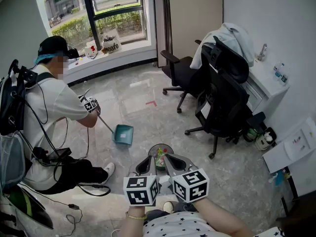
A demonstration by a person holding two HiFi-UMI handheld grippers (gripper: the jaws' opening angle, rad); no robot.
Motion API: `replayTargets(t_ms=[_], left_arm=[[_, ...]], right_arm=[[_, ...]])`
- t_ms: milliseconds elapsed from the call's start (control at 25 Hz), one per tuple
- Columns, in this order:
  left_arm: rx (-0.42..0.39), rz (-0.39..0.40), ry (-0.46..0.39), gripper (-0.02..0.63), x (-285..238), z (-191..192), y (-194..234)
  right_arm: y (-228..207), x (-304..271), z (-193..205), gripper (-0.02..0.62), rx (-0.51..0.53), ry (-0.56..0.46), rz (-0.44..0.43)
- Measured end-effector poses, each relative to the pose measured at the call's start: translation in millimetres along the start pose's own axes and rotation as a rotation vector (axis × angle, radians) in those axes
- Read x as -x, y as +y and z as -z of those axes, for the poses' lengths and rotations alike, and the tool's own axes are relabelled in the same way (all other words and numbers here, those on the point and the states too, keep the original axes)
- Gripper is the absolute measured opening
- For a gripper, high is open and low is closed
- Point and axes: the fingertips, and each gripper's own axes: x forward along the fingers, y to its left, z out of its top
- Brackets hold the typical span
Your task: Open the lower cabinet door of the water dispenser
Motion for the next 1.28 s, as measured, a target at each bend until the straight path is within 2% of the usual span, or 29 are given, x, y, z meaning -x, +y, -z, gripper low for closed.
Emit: replayTargets(t_ms=[320,520,680,800,960,1280], left_arm=[[-0.006,0.045,0.006,0.008,-8,-6,-6],[-0.025,0.101,0.033,0.008,-28,-3,-33],[-0.092,0.168,0.063,0.008,-48,-2,-69],[-0.15,0.224,0.101,0.008,-69,2,-110],[-0.185,0.309,0.142,0.008,-97,13,-183],[-0.258,0.482,0.198,0.008,-146,39,-363]], right_arm=[[-13,4,-4,-0.002,-0.021,-0.019,0.066],[-48,22,3,-0.002,-0.063,-0.02,0.149],[-89,48,9,-0.002,-0.118,-0.034,0.25],[-130,76,14,-0.002,-0.167,-0.047,0.331],[-190,126,23,-0.002,-0.208,-0.059,0.419],[-319,255,39,-0.002,-0.281,-0.085,0.611]])
